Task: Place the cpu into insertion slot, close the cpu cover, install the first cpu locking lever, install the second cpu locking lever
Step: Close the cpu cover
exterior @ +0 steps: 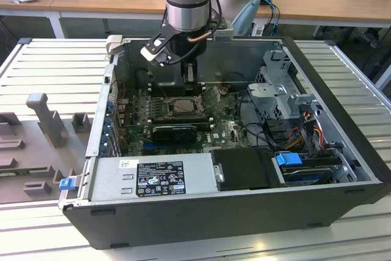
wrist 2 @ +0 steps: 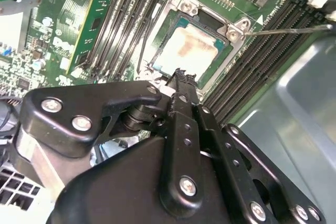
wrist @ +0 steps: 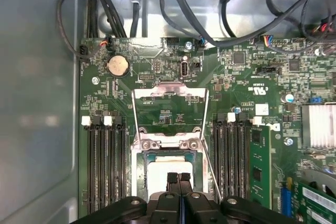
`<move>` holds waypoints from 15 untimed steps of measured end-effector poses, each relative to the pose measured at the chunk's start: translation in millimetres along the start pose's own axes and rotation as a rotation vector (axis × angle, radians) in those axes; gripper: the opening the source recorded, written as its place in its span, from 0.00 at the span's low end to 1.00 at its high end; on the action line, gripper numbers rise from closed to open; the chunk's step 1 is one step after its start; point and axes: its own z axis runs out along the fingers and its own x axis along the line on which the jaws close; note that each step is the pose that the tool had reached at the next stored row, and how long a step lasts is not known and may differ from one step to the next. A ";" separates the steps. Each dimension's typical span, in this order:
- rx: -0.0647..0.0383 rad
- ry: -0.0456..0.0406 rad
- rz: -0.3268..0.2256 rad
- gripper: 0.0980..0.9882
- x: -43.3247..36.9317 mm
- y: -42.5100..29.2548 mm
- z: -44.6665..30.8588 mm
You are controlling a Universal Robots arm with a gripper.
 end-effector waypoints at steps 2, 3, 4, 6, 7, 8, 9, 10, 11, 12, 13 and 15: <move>0.000 -0.0001 0.000 0.01 0.1 0.2 -3.3; 0.000 0.0001 0.000 0.01 0.2 0.4 -3.6; 0.000 0.0002 0.000 0.01 0.2 1.1 -3.6; 0.000 -0.0002 0.000 0.01 0.1 1.8 -3.7; 0.000 -0.0001 0.000 0.01 0.1 2.0 -3.7; 0.000 -0.0001 0.000 0.01 0.1 2.5 -3.7; 0.000 -0.0002 0.000 0.01 0.2 2.8 -3.7; 0.000 -0.0002 0.000 0.01 0.2 2.8 -3.7; 0.000 -0.0002 0.000 0.01 0.2 3.0 -3.7; 0.000 -0.0002 0.000 0.01 0.2 3.1 -3.7; 0.000 -0.0001 0.000 0.01 0.2 3.2 -3.7; 0.000 -0.0001 0.000 0.01 0.2 3.4 -3.6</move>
